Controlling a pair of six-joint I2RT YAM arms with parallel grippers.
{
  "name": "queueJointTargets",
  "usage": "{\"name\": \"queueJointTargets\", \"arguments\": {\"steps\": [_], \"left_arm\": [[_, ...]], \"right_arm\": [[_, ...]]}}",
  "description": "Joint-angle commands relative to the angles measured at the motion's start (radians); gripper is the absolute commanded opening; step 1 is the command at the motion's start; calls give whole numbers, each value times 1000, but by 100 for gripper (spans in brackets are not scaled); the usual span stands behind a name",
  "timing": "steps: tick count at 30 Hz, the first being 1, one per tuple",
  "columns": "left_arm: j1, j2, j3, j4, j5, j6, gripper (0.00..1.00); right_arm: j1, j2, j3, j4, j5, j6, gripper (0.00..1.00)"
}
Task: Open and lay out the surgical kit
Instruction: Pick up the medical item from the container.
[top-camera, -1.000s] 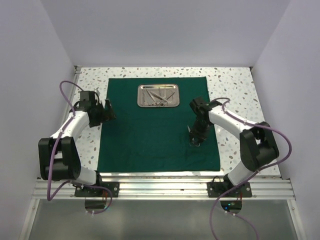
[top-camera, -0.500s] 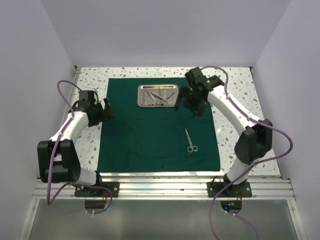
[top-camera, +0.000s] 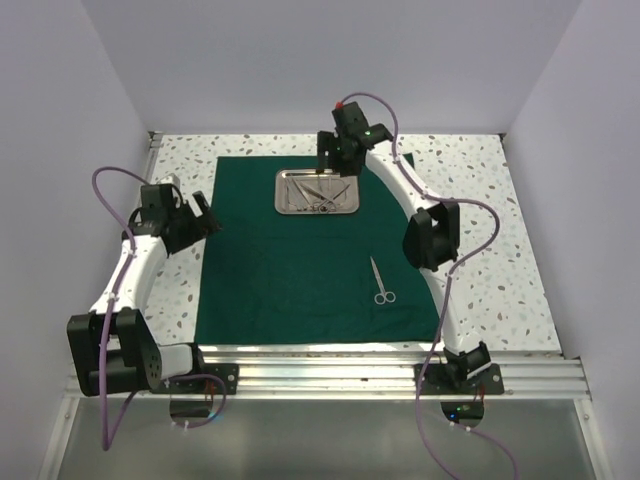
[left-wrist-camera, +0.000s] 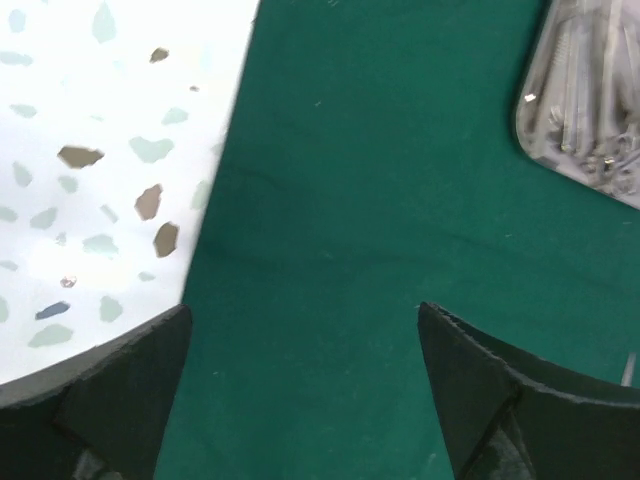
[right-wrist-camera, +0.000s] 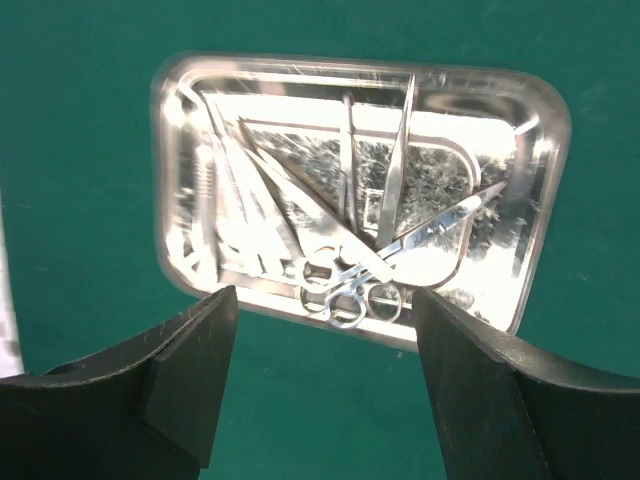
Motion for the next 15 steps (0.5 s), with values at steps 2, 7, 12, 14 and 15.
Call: {"name": "queueJointTargets", "arguments": {"steps": [2, 7, 12, 14, 15], "left_arm": [[4, -4, 69, 5, 59, 36, 90], [2, -86, 69, 16, -47, 63, 91], [4, -102, 26, 49, -21, 66, 89], [4, -105, 8, 54, -11, 68, 88], [2, -108, 0, 54, -11, 71, 88]], "right_arm": [[-22, 64, 86, 73, -155, -66, 72], [-13, 141, 105, 122, -233, -56, 69], [16, 170, 125, 134, -206, -76, 68], [22, 173, 113, 124, -180, -83, 67], [24, 173, 105, 119, -172, -86, 67]]}}
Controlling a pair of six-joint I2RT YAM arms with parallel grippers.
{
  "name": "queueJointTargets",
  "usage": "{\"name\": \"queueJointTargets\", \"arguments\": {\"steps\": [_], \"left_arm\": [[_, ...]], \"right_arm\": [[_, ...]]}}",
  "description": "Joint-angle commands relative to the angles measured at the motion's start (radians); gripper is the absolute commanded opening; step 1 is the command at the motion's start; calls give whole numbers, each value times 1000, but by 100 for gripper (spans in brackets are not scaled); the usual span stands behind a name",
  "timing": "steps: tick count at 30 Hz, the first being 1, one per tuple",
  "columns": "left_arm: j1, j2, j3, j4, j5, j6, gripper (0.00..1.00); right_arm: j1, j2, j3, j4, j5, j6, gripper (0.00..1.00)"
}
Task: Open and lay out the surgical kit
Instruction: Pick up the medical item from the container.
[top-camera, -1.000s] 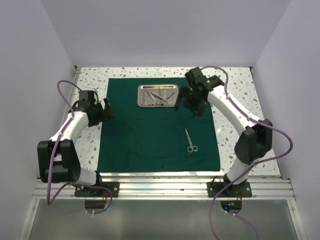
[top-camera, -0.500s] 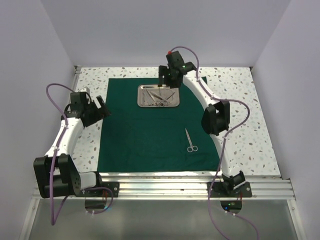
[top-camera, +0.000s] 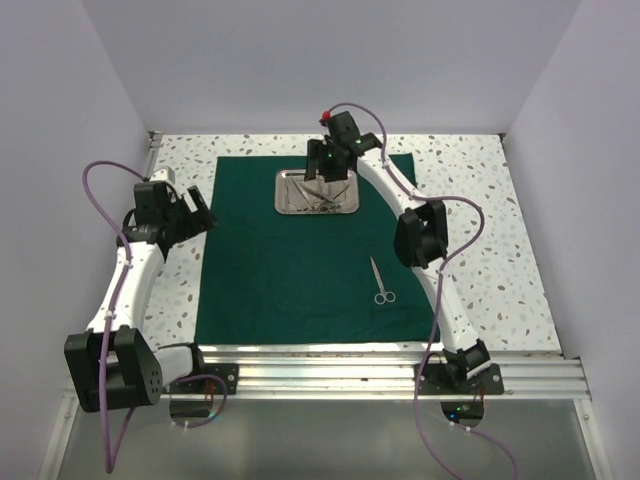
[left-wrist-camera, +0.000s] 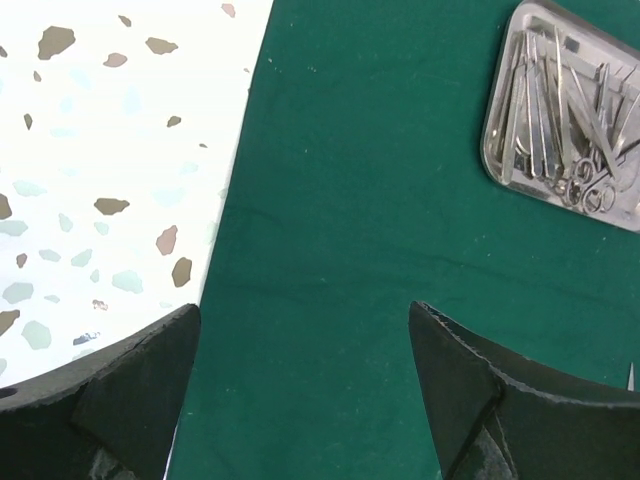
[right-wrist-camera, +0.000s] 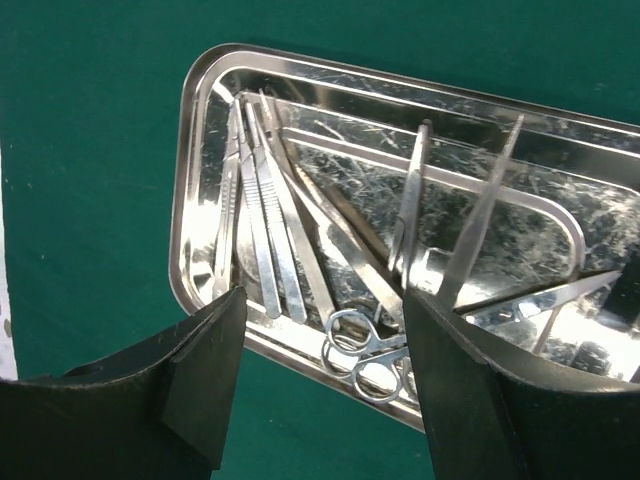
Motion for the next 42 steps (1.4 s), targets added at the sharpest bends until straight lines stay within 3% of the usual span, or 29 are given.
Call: {"name": "queueJointTargets", "arguments": {"steps": [1, 11, 23, 26, 29, 32, 42], "left_arm": [[5, -33, -33, 35, 5, 28, 88], [2, -44, -54, 40, -2, 62, 87], [-3, -1, -56, 68, 19, 57, 87], [-3, 10, -56, 72, 27, 56, 86], [-3, 13, -56, 75, 30, 56, 86], [-6, 13, -56, 77, 30, 56, 86], [-28, 18, -57, 80, 35, 56, 86]], "right_arm": [[24, 4, 21, 23, 6, -46, 67], [44, 93, 64, -40, 151, -98, 62], [58, 116, 44, -96, 326, -154, 49], [67, 114, 41, -100, 336, -161, 43], [74, 110, 39, -105, 346, -164, 30], [77, 104, 45, -103, 370, -162, 0], [77, -23, 63, -39, 382, -142, 0]]}}
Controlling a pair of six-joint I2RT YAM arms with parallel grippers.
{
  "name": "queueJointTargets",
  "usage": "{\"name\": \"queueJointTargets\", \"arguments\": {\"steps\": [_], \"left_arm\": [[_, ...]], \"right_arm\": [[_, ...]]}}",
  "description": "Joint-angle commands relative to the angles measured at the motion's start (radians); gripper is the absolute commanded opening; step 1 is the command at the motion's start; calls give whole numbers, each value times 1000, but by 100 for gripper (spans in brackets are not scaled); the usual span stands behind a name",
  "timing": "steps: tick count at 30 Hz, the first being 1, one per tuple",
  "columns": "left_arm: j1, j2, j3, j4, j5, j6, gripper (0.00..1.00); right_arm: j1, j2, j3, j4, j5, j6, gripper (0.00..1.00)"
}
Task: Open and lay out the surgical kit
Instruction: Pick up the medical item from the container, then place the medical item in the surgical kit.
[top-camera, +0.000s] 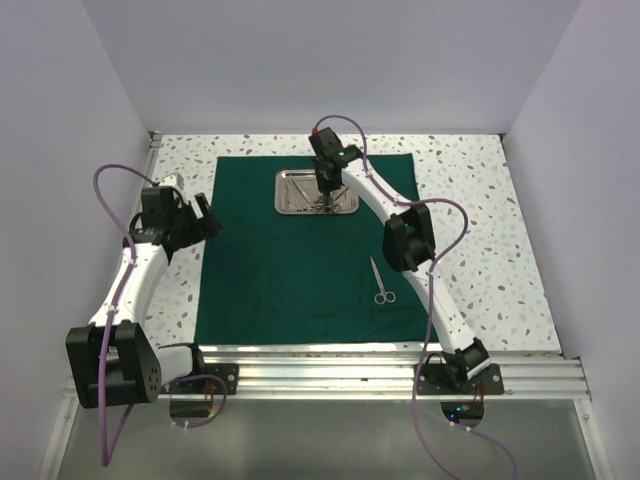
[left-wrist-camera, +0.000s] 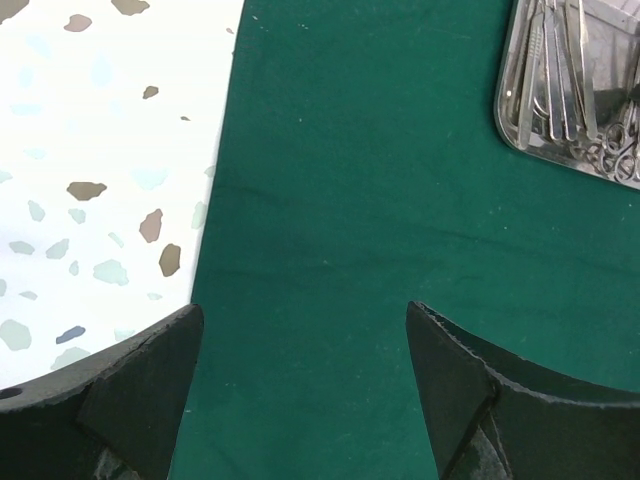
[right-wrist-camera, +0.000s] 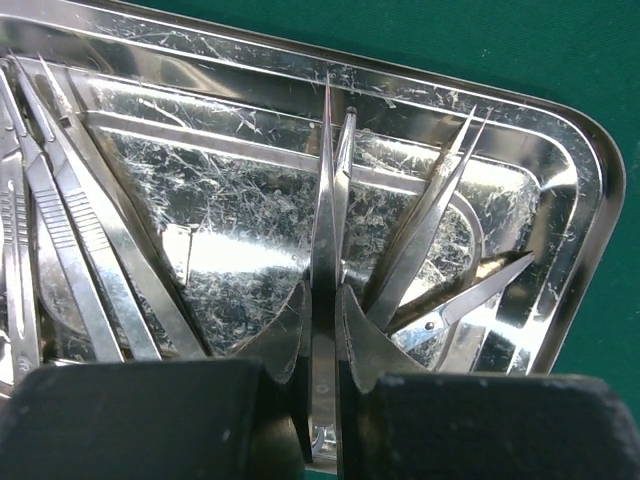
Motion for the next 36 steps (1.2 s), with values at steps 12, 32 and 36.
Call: {"name": "queueJointTargets", "arguments": {"steps": [12, 32, 36], "left_arm": [[-41, 9, 6, 39, 45, 9, 85], [-141, 98, 49, 25, 52, -53, 82], [-150, 106, 63, 20, 54, -54, 82]], "right_arm": [[7, -296, -106, 35, -10, 105, 0], [243, -721, -854, -131, -116, 613, 0], [258, -717, -869, -201, -131, 655, 0]]}}
